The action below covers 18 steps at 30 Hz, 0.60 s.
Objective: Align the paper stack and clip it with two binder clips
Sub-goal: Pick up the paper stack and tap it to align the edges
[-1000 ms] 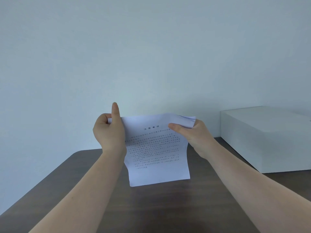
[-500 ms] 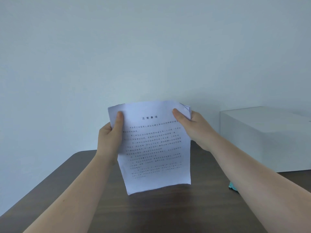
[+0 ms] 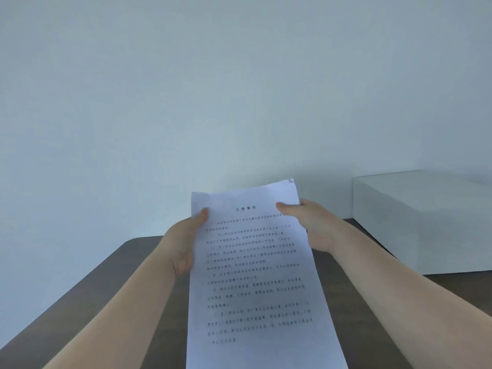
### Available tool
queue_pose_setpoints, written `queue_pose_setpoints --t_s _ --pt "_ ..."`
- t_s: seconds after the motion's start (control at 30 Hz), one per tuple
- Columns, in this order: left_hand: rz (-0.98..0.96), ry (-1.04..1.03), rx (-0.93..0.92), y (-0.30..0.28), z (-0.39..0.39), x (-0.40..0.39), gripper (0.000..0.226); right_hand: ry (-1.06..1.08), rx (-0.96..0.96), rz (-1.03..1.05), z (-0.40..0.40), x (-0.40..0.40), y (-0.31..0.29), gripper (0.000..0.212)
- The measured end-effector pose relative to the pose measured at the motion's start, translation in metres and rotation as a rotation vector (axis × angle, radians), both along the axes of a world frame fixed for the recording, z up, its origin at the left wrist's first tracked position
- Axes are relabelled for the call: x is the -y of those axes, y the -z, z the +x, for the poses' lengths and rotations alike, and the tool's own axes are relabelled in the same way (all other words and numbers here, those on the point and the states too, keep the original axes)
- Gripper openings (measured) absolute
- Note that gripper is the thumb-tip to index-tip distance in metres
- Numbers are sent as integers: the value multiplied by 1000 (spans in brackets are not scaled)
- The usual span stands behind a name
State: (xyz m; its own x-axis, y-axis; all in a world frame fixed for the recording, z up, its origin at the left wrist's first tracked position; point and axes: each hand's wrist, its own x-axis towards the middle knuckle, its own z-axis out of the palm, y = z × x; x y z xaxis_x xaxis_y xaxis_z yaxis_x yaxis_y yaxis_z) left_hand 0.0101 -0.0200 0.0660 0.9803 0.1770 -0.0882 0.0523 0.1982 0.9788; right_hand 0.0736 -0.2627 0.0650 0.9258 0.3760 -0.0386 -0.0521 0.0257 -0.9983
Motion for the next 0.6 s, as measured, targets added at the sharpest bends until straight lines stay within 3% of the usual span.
queue_pose_setpoints --t_s 0.33,0.6 --pt "135 -67 -283 17 -6 -20 34 -31 -226 -30 -7 -17 18 15" --pt "124 -12 -370 55 -29 -28 33 -23 -394 -140 -13 -28 57 35"
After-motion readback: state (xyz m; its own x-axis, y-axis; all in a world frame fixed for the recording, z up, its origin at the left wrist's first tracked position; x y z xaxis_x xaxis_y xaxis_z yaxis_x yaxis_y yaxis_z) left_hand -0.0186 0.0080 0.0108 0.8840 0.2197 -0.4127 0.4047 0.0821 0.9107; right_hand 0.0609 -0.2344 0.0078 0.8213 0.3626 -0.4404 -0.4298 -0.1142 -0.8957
